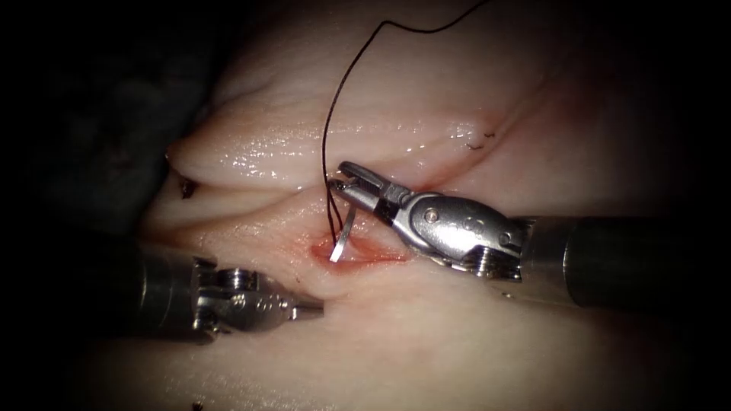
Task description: Wound Closure
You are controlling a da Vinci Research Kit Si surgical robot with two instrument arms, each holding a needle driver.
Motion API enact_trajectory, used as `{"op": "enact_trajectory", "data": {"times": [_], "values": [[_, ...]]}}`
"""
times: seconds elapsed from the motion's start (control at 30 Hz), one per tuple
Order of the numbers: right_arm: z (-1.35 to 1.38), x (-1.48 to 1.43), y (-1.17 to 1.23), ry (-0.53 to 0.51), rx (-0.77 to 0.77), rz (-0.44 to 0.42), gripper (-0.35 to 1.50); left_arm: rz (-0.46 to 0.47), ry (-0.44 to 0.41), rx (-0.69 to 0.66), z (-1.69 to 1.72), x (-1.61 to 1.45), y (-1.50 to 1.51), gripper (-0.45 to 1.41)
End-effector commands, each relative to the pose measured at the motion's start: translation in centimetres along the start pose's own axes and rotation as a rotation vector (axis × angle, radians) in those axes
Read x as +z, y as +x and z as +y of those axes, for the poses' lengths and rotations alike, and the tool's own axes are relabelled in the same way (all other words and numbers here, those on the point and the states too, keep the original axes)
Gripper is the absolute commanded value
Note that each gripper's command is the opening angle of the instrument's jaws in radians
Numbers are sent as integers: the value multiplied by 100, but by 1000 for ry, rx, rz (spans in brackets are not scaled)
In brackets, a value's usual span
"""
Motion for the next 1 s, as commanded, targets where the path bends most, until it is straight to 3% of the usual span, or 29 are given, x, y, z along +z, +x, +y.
{"op": "enact_trajectory", "data": {"times": [0.03,0.4,1.0], "values": [[-3,7,-5,5,6,-1,-35,1,-6,0,4,8,0,-43],[2,8,-5,49,-32,-24,-35,16,-17,2,3,7,-1,-45],[0,11,-7,102,140,-37,-35,18,-14,12,-4,13,-8,-45]]}}
